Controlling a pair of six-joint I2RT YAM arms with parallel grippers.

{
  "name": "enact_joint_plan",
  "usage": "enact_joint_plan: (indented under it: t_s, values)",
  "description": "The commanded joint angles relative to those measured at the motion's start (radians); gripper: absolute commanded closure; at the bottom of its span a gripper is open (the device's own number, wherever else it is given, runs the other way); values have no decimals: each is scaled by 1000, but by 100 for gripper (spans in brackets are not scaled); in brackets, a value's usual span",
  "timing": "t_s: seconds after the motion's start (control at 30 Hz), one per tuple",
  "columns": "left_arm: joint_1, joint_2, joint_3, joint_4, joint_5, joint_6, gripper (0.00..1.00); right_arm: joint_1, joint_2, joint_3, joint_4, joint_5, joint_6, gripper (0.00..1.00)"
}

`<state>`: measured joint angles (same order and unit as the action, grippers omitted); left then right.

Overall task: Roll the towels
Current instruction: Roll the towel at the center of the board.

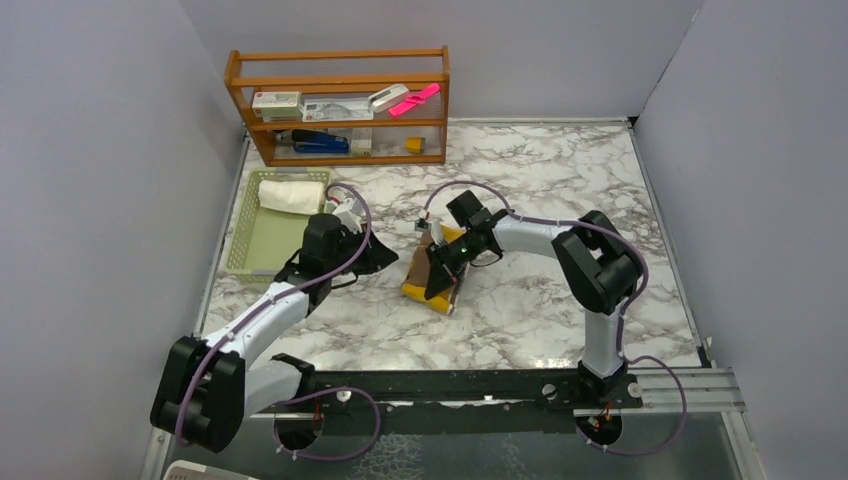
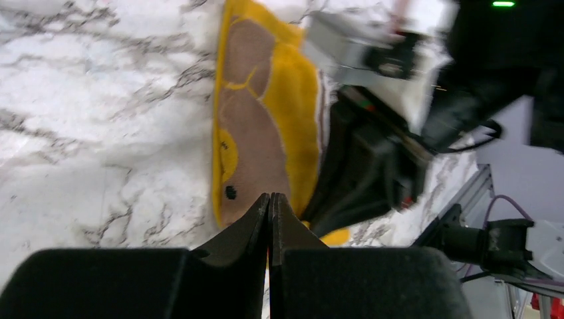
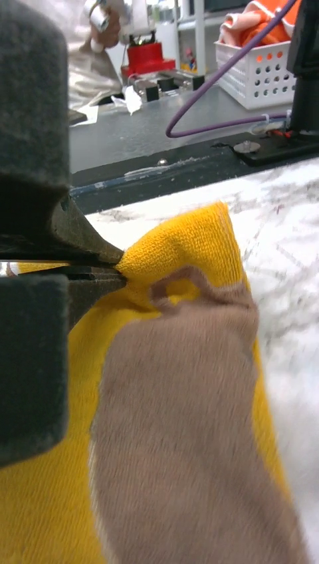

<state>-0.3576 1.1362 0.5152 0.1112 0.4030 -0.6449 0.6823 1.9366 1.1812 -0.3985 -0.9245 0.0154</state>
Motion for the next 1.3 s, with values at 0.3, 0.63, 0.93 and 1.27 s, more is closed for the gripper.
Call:
enact_joint_plan:
  t_s: [0.3, 0.63, 0.93, 1.27]
  values:
    - [-90, -65, -150, 237, 195, -76, 94, -59, 192, 102, -21, -89, 57, 98]
    - [-192, 79, -209, 424, 149, -91, 95, -59, 236, 125, -22, -66, 70, 95]
    - [-184, 222, -208, 493, -76, -42, 100, -60, 211, 104, -22, -62, 69, 92]
    - [-112, 316, -173, 559, -72, -23, 100, -60, 194, 73, -30, -28, 59, 88]
